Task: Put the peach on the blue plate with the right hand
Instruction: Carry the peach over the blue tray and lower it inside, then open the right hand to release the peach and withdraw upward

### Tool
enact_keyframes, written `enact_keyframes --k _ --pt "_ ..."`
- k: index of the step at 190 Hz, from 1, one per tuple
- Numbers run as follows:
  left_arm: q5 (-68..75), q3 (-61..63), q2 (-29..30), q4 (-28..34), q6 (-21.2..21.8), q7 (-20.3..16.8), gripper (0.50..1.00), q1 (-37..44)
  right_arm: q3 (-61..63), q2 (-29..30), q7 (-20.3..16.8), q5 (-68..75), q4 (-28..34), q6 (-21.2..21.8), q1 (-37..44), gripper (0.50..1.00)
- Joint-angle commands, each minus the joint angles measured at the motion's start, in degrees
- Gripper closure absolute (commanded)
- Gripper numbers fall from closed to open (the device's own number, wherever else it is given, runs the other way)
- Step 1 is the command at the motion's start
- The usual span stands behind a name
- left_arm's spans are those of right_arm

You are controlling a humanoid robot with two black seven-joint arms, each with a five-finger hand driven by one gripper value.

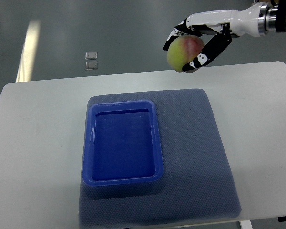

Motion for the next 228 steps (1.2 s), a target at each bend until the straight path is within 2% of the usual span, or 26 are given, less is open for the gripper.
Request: enact_keyframes --k 1,13,14,16,35,45,46,62,121,163,175,181,185,186,187,188,189,190,191,192,193,194,198,216,217,228 --pt "0.0 0.0 0.0 -0.7 0.0 0.0 0.500 0.0 -4.6 10.2 0.0 -0.5 -5.6 -2.1 0.7 1.000" --pt "0.0 0.0 0.0 -0.8 0.0 0.0 0.500 0.0 -5.2 11.4 0.0 -0.7 -6.5 -2.2 0.7 1.000" --pt "0.0 0.0 0.0 -0.9 0.0 0.0 0.500 0.0 -6.7 16.3 0.0 -0.8 -10.4 -2.8 0.1 1.000" --pt "0.0 0.0 0.0 -0.8 0.0 0.0 0.500 0.0 -6.8 17.4 0.0 -0.8 -11.3 -3.0 -0.1 1.000" --pt "0.0 0.0 0.0 -0.8 0.0 0.0 0.500 -0.1 -7.7 25.7 0.0 -1.2 -18.0 -4.2 -2.6 1.000" --pt "0.0 0.0 0.0 -0.8 0.0 0.0 0.500 -0.1 -7.7 25.7 0.0 -1.2 -18.0 -4.2 -2.6 1.000" --pt "0.0 0.0 0.0 -0.8 0.0 0.0 0.500 0.0 -8.0 29.4 -0.1 -1.7 -20.9 -4.3 -3.7 1.000" --pt "0.0 0.0 0.0 -0.7 0.0 0.0 0.500 0.0 -8.1 34.3 0.0 -4.3 -23.7 -4.4 -6.6 1.000" --pt "0.0 0.0 0.0 -0.8 0.0 0.0 0.500 0.0 -8.0 40.6 0.1 -8.0 -27.4 -5.9 -13.1 1.000" --pt "0.0 0.0 0.0 -0.8 0.0 0.0 0.500 0.0 -8.0 41.0 0.1 -8.5 -28.9 -6.9 -14.7 0.987" --pt "0.0 0.0 0.0 -0.8 0.0 0.1 0.500 0.0 -8.0 41.0 0.1 -8.6 -29.4 -7.2 -15.8 0.961" --pt "0.0 0.0 0.0 -0.8 0.0 0.1 0.500 0.0 -8.0 41.0 0.1 -8.6 -29.4 -7.5 -15.9 0.924" --pt "0.0 -0.1 0.0 -0.8 0.0 0.0 0.500 0.0 -8.0 41.0 0.1 -8.6 -29.4 -7.7 -16.0 0.881" --pt "0.0 0.0 0.0 -0.8 0.0 0.0 0.500 0.0 -8.0 41.0 0.1 -8.6 -29.4 -7.7 -16.0 0.849" --pt "0.0 0.0 0.0 -0.8 0.0 0.0 0.500 0.0 -8.0 41.0 0.1 -8.6 -29.4 -7.7 -16.0 0.848" --pt "0.0 0.0 0.0 -0.8 0.0 0.0 0.500 0.0 -8.0 41.0 0.1 -8.6 -29.4 -7.7 -16.0 0.810" --pt "0.0 0.0 0.0 -0.8 0.0 0.0 0.500 0.0 -8.0 41.0 0.1 -8.6 -29.4 -7.7 -16.0 0.810" --pt "0.0 0.0 0.0 -0.8 0.0 0.0 0.500 0.0 -8.0 41.0 0.1 -8.6 -29.4 -7.7 -16.1 0.773" --pt "0.0 0.0 0.0 -0.8 0.0 0.0 0.500 0.0 -8.0 41.0 0.1 -8.6 -29.4 -7.7 -16.1 0.773" --pt "0.0 0.0 0.0 -0.8 0.0 0.0 0.500 0.0 -7.9 41.0 0.1 -8.6 -29.4 -7.7 -16.1 0.730" --pt "0.0 0.0 0.0 -0.8 0.0 0.0 0.500 0.0 -7.9 41.0 0.1 -8.6 -29.4 -7.7 -16.1 0.730" --pt "0.0 0.0 0.0 -0.8 0.0 0.0 0.500 0.0 -7.9 41.0 0.1 -8.6 -29.4 -7.7 -16.1 0.695" --pt "0.0 0.0 0.0 -0.8 0.0 0.0 0.500 0.0 -7.8 41.0 0.1 -8.6 -29.4 -7.6 -16.1 0.654" --pt "0.0 0.0 0.0 -0.8 0.0 0.0 0.500 0.0 -7.8 41.0 0.2 -8.6 -29.4 -7.6 -16.1 0.636" --pt "0.0 0.0 0.0 -0.7 0.0 0.0 0.500 0.0 -7.6 41.0 0.2 -8.6 -29.4 -7.5 -16.0 0.599" --pt "0.0 0.0 0.0 -0.7 0.0 0.0 0.500 0.0 -7.5 41.0 0.2 -8.6 -29.4 -7.4 -15.9 0.597"
